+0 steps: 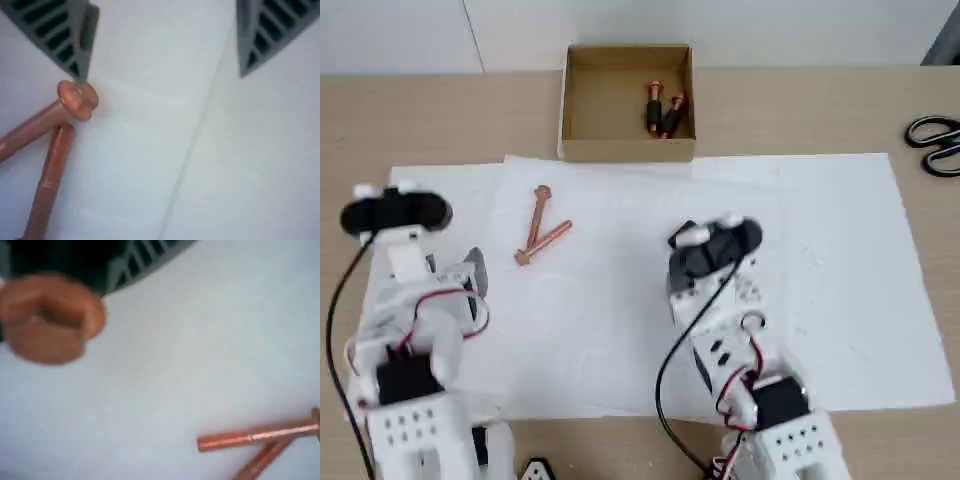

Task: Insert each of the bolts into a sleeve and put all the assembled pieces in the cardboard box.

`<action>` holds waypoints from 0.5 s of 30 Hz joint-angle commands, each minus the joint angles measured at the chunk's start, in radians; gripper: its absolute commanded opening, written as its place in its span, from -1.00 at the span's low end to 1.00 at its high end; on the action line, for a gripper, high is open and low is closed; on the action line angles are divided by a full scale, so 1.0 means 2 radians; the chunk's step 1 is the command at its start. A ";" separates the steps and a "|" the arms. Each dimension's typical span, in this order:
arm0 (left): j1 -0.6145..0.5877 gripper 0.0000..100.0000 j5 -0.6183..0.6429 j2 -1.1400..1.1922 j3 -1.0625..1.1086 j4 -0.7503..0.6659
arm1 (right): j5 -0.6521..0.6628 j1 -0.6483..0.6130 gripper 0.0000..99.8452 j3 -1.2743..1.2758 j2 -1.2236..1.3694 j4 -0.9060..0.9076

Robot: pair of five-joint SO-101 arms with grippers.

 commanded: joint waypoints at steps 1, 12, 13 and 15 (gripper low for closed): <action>0.025 -0.63 -0.009 0.080 -0.051 0.012 | 0.028 0.007 -0.99 -0.183 0.140 0.019; 0.104 -0.63 -0.012 0.088 -0.049 0.016 | 0.032 0.035 -0.99 -0.744 0.661 0.031; 0.104 -0.63 -0.012 0.087 -0.049 0.018 | 0.033 0.035 -0.99 -0.792 0.705 0.030; 0.104 -0.63 -0.012 0.087 -0.049 0.018 | 0.033 0.035 -0.99 -0.891 0.794 0.030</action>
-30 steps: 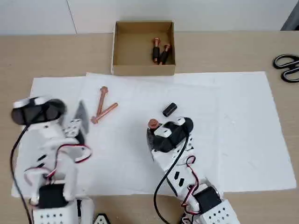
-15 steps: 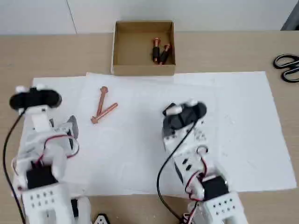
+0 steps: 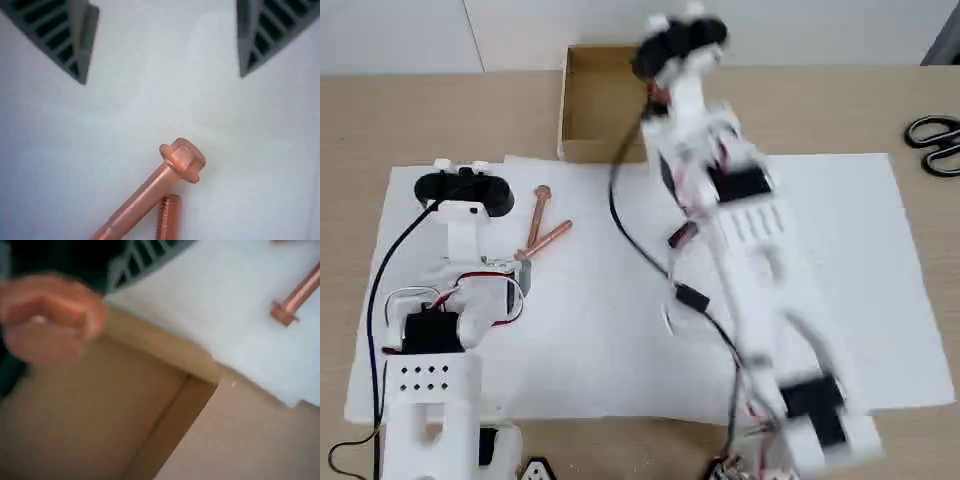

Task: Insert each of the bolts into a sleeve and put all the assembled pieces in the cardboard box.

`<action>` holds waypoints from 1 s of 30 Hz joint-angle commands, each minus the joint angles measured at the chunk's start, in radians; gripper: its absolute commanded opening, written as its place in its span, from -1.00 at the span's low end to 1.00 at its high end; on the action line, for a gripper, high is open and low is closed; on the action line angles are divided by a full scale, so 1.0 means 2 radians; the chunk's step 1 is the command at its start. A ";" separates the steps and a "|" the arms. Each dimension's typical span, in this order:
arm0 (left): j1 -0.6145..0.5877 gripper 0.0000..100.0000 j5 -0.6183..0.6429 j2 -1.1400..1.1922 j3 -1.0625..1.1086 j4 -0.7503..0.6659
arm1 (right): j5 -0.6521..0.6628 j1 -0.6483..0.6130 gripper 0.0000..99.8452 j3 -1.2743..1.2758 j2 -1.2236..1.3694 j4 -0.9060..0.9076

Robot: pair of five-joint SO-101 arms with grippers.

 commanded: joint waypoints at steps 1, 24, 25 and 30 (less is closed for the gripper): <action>0.005 -0.63 -0.001 -0.014 -0.021 0.001 | 0.005 0.005 -0.99 -0.232 0.162 -0.005; 0.008 -0.63 0.000 -0.015 0.003 0.002 | 0.006 -0.010 -0.98 -0.766 0.660 -0.001; 0.008 -0.63 0.000 -0.015 0.003 0.002 | 0.006 -0.013 -0.98 -0.766 0.664 -0.001; 0.008 -0.63 0.000 -0.015 0.008 0.002 | 0.006 -0.016 -0.76 -0.765 0.683 0.000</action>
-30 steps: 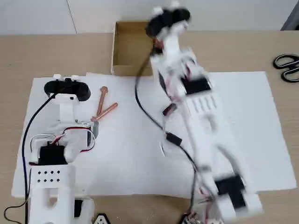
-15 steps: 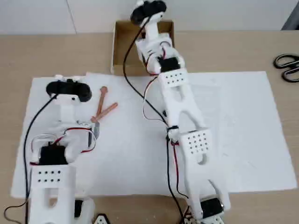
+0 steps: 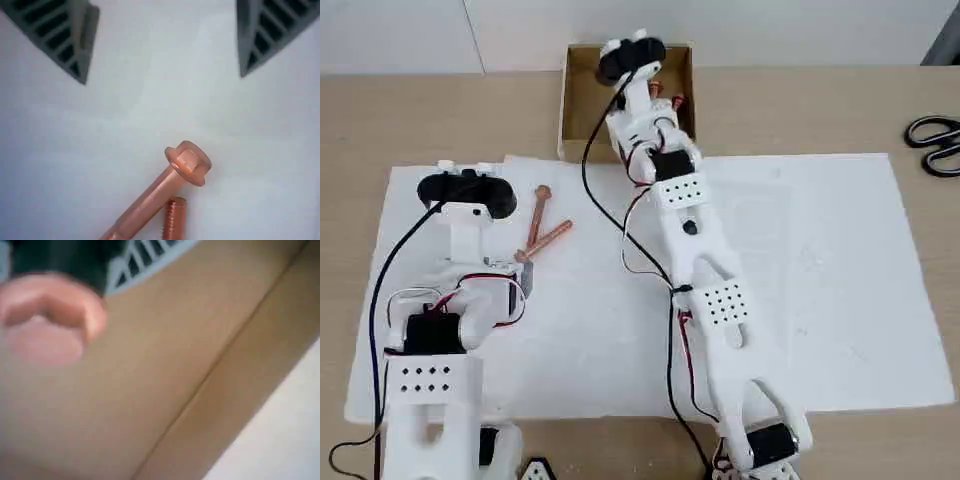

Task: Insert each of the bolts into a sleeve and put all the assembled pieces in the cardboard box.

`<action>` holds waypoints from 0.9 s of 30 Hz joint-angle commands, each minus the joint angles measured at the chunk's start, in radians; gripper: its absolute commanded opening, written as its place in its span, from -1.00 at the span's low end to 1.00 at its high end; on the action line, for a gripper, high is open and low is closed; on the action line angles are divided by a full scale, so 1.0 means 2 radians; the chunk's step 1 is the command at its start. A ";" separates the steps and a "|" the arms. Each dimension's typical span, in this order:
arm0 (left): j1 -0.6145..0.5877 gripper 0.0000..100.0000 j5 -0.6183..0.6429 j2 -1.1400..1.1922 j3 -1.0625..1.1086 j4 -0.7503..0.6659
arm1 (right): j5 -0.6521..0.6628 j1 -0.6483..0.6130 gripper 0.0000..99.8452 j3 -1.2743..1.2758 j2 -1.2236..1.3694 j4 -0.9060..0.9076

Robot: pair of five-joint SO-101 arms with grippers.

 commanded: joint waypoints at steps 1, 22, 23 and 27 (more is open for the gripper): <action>0.003 -0.63 0.000 -0.011 0.003 0.002 | 0.006 -0.005 -0.71 -0.043 -0.010 0.000; 0.003 -0.63 0.001 -0.011 0.007 0.009 | 0.006 -0.008 -0.64 -0.077 -0.168 0.222; 0.003 -0.63 0.001 -0.011 0.007 0.010 | 0.005 -0.008 -0.64 -0.076 -0.189 0.246; 0.003 -0.63 0.001 -0.011 0.007 0.009 | 0.005 -0.009 -0.64 -0.076 -0.258 0.331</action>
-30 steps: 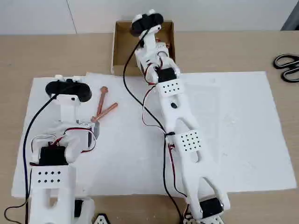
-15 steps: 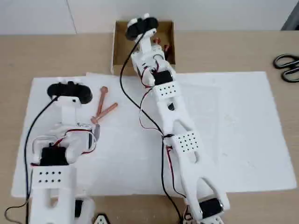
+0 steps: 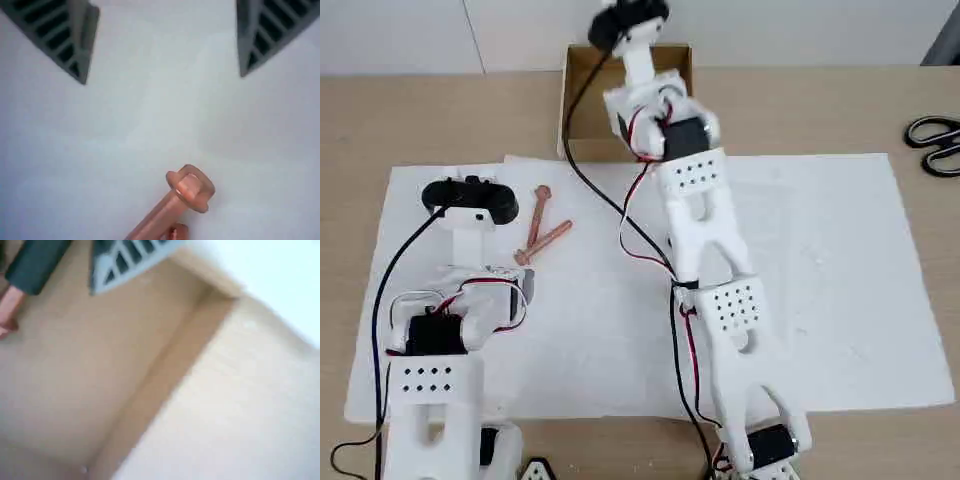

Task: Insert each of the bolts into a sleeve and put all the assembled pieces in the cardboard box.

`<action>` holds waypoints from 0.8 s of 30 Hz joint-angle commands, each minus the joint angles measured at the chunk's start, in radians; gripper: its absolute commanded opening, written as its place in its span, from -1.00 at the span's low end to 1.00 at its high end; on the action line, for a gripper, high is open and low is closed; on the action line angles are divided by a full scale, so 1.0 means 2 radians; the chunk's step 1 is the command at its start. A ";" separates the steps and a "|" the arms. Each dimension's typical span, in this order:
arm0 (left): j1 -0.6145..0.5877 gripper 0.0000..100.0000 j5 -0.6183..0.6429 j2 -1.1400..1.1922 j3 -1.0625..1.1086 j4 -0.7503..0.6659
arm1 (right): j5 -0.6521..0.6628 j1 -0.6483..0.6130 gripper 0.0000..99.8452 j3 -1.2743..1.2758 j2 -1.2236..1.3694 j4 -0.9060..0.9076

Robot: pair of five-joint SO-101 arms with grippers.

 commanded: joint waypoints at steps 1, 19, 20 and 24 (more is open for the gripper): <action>0.003 -0.63 0.001 -0.010 -0.006 0.001 | 0.005 -0.001 -0.64 -0.027 -0.096 0.075; -0.107 -0.63 -0.044 -0.011 -0.114 0.051 | 0.005 0.000 -0.64 -0.026 -0.505 0.227; -0.114 -0.63 -0.044 -0.011 -0.129 0.059 | 0.005 0.000 -0.64 -0.026 -0.531 0.227; -0.130 -0.63 -0.044 -0.011 -0.168 0.081 | 0.005 0.002 -0.64 -0.006 -0.620 0.227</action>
